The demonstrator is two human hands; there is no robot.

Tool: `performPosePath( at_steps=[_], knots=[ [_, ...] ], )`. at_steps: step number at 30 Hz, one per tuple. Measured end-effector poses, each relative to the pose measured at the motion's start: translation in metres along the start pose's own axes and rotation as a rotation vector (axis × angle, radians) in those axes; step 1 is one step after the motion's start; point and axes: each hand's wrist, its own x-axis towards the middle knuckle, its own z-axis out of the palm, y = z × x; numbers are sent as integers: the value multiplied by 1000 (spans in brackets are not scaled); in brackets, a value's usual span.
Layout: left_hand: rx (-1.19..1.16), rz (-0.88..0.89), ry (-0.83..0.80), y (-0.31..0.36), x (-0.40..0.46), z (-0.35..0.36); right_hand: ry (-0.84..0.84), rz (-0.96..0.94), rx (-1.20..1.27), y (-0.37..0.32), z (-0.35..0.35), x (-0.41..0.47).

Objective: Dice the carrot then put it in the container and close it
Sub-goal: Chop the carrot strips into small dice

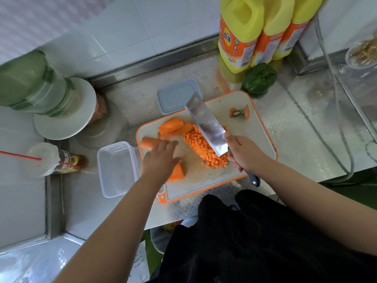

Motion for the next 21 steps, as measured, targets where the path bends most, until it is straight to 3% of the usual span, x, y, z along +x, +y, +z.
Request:
performPosePath(
  at_steps=[3,6,12,21],
  knots=[
    [-116,-72,128,-2,40,-12,20,-16,-6,0,-1,3],
    [-155,-113,49,-2,76,-18,43,-44,-22,-1,-4,5],
    [-9,-123,-95,1,107,-22,61,-32,-45,1,-12,10],
    [-167,-53,-25,-16,105,-24,68,-5,-50,8,-16,11]
  ],
)
